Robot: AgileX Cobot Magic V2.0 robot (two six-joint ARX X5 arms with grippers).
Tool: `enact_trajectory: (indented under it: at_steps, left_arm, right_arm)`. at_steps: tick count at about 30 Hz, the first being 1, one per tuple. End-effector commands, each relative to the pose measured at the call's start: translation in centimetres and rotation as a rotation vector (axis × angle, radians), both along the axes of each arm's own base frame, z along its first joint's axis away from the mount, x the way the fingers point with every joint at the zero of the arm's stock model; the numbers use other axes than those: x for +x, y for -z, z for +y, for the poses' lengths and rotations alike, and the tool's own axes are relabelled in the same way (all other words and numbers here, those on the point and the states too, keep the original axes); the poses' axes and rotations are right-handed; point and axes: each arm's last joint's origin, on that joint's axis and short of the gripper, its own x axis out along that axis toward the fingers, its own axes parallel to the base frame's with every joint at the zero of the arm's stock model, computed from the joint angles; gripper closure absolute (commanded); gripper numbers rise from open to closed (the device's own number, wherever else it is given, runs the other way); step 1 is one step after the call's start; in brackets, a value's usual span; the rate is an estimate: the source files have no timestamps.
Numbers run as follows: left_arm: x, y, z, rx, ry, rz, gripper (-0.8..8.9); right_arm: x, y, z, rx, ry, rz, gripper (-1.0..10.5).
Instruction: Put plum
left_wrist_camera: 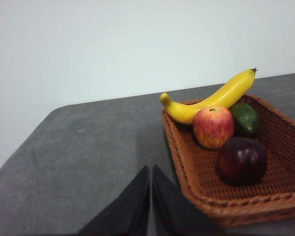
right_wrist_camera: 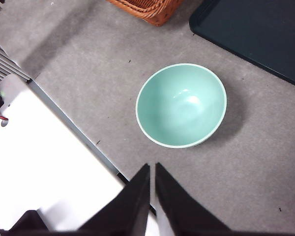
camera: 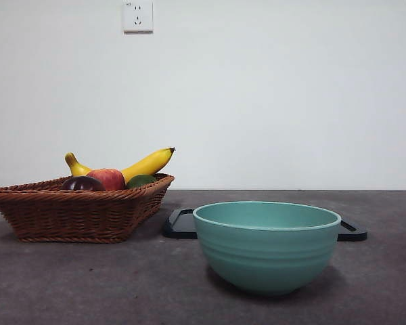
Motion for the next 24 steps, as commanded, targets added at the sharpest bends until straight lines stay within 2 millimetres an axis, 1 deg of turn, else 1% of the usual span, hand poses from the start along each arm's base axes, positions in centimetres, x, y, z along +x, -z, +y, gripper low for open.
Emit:
enact_trajectory:
  at_steps: [1, 13, 24]
  left_arm:
    - [-0.1, 0.5, 0.1, -0.02, -0.022, 0.01, 8.06]
    - [-0.3, 2.7, 0.1, -0.031, -0.034, 0.176, 8.06]
    - [-0.3, 2.6, 0.1, -0.037, -0.035, 0.175, 8.06]
  right_arm:
    - [0.0, -0.4, 0.1, 0.007, -0.012, -0.021, 9.4]
    - [0.1, -0.4, 0.1, 0.007, -0.012, -0.021, 9.4]
    - [0.1, -0.4, 0.1, 0.007, -0.012, -0.021, 9.4]
